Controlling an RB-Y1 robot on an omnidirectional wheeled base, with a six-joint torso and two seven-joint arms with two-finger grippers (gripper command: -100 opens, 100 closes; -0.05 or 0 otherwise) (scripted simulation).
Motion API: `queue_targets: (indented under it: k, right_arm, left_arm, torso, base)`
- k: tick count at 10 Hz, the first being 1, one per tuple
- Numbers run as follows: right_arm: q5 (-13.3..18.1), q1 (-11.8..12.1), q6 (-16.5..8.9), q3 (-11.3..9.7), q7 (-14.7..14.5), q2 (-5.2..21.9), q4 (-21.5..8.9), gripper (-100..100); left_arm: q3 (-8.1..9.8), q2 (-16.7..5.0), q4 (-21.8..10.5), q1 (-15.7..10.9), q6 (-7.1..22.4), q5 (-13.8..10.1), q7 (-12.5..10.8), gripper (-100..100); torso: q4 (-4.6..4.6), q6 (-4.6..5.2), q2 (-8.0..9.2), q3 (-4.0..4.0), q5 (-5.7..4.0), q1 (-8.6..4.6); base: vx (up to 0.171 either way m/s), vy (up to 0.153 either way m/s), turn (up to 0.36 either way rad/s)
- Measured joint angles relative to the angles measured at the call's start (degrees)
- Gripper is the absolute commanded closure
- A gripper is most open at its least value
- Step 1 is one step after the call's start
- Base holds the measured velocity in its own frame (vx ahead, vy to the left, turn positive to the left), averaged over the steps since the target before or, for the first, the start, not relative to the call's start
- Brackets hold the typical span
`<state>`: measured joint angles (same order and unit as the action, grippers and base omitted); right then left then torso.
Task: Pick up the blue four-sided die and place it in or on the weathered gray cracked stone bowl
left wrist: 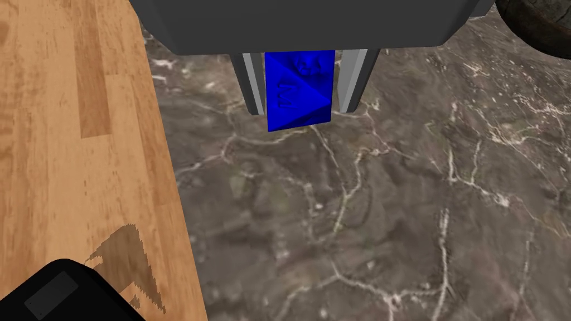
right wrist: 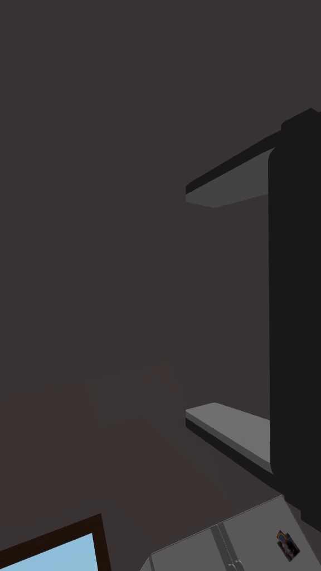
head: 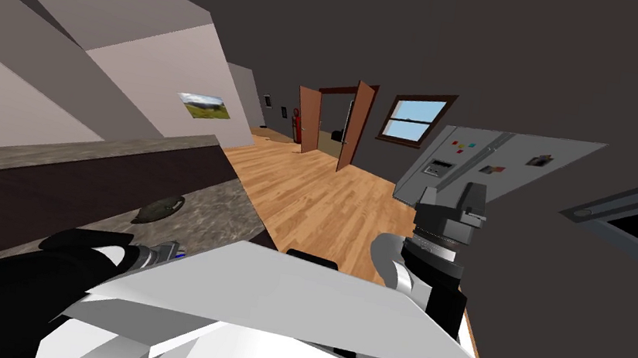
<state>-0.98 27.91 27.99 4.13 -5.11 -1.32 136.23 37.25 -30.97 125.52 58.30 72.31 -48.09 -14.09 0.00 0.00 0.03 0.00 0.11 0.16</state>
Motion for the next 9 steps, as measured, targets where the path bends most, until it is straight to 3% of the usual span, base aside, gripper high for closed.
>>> queue_targets:
  k: [9]
  right_arm:
    - [0.0,0.0,0.0,0.0,0.0,0.0,0.0,0]
  left_arm:
    - [4.54,-10.1,-12.6,-2.8,-1.0,-4.9,6.7,100]
  torso:
    - [0.06,0.06,0.28,0.16,0.05,0.16]
  base:
    - [-0.089,0.001,-0.072]
